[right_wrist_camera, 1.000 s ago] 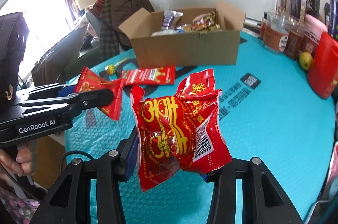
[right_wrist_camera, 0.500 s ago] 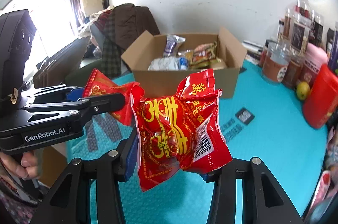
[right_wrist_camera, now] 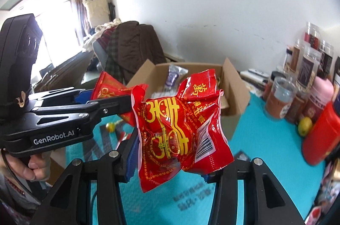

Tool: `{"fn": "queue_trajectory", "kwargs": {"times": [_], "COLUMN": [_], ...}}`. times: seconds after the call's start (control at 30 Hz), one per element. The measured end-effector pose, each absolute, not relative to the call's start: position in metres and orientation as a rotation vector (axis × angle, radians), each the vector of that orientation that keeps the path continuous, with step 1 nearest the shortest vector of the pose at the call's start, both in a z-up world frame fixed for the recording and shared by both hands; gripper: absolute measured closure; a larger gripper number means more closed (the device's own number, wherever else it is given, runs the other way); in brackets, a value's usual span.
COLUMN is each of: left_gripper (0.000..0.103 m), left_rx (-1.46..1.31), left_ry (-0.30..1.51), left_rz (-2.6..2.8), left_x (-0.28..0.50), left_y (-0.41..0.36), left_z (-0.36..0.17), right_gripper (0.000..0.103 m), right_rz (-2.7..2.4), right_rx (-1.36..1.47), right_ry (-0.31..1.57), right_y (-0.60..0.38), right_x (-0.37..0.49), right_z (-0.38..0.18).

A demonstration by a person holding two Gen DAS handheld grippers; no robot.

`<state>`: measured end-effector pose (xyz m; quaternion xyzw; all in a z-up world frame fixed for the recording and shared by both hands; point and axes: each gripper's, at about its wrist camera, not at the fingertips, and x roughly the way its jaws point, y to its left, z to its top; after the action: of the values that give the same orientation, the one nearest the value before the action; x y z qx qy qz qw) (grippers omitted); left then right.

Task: Organize snacks
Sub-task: 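Lift both red packets and carry them toward the cardboard box, then lower both red packets into the box and open both tools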

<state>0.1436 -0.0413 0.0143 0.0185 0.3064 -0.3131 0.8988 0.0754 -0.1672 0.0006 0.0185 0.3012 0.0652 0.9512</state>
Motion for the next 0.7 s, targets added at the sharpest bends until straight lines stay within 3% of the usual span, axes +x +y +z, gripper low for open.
{"fn": "queue_trajectory", "kwargs": {"times": [0.7], "left_gripper": [0.063], "left_rx": [0.000], "left_ry": [0.553], "left_rz": [-0.606], "left_x": [0.240], "left_y": [-0.065], "left_z": [0.035], "right_gripper": [0.057], "right_rz": [0.108], "right_rx": [-0.021], "right_ry": [0.538], "right_y": [-0.196], "right_x": [0.170], "right_z": [0.030]}}
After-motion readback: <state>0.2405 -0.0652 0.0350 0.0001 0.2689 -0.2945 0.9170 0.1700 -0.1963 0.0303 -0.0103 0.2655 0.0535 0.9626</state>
